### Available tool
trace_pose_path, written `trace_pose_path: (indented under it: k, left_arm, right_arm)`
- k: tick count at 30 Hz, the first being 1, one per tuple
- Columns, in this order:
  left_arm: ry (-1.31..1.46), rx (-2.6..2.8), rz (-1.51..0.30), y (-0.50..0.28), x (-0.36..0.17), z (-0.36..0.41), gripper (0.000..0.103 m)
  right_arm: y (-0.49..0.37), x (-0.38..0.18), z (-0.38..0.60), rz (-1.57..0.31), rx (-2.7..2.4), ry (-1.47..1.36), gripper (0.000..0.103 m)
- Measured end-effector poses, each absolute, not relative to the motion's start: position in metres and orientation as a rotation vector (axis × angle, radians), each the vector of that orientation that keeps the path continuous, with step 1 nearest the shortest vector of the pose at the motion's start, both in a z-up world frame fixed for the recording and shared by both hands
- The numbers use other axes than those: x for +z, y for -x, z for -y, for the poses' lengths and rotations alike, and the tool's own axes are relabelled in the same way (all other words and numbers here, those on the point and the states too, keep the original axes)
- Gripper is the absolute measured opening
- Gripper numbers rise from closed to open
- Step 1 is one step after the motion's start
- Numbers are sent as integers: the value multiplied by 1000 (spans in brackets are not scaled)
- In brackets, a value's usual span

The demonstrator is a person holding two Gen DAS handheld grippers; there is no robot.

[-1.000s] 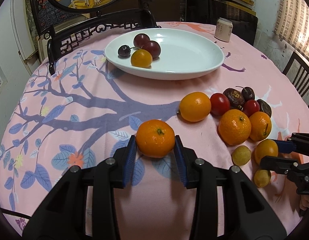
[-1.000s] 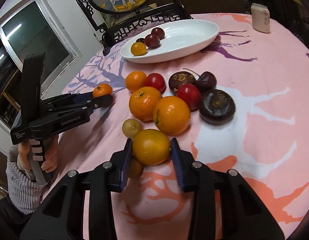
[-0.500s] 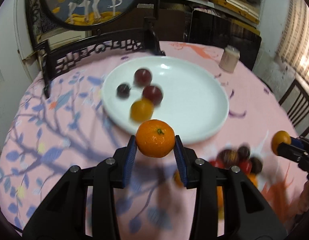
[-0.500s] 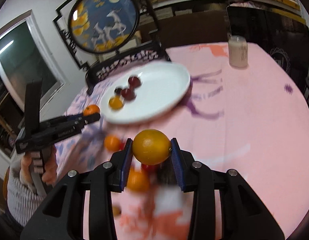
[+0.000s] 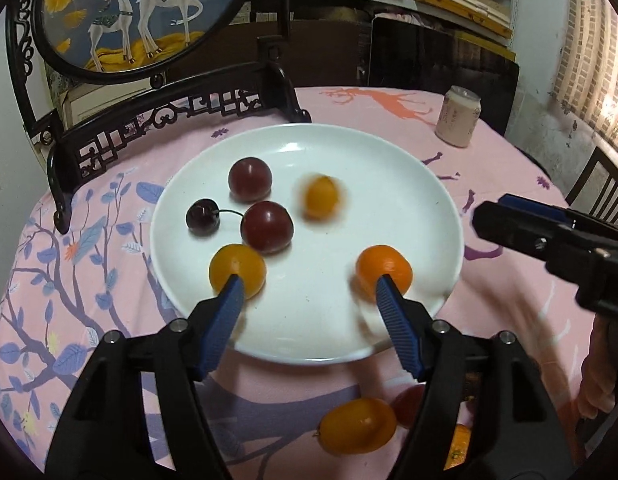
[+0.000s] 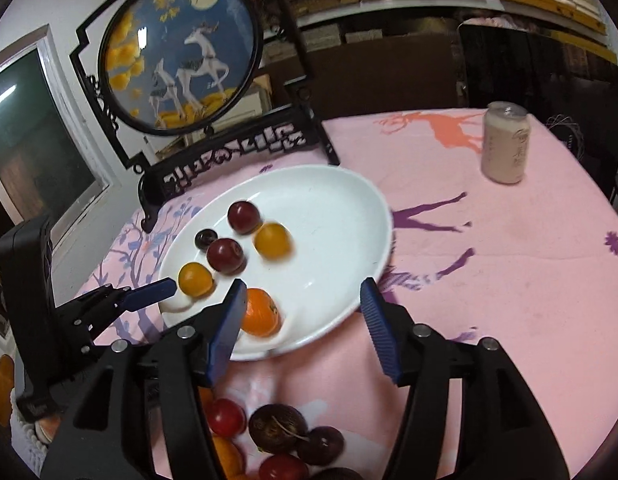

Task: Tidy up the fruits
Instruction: 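Place the tangerine on the plate with the left tool while the right tool places an orange, then grasp an orange with the left tool while the right tool grasps a small yellow fruit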

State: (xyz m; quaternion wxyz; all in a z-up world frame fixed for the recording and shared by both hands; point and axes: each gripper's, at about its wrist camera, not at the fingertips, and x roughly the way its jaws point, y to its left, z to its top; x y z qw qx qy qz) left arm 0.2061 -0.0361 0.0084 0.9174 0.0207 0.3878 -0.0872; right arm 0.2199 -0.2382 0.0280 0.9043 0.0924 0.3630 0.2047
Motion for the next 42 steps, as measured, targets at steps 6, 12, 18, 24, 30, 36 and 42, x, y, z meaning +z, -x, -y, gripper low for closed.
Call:
trace_pose_path:
  k: [6, 12, 18, 24, 30, 36, 42]
  left_arm:
    - [-85, -167, -776, -184, 13, 35, 70]
    - [-125, -187, -798, -149, 1, 28, 72]
    - [-171, -188, -792, -132, -5, 35, 80]
    - [-207, -197, -780, -129, -8, 33, 85]
    - [-133, -117, -763, -117, -2, -12, 91]
    - [-170, -177, -717, -98, 2, 0, 90]
    - [-210, -280, -782, -92, -12, 18, 88]
  right_arm:
    - [-201, 26, 251, -795, 447, -224, 59]
    - [-155, 18, 277, -775, 396, -216, 74]
    - [-124, 5, 303, -796, 369, -253, 76]
    - [-107, 2, 315, -794, 343, -239, 76]
    - [-105, 2, 324, -799, 328, -270, 83]
    - [-102, 3, 318, -797, 351, -246, 83]
    - [-103, 1, 319, -805, 346, -249, 83]
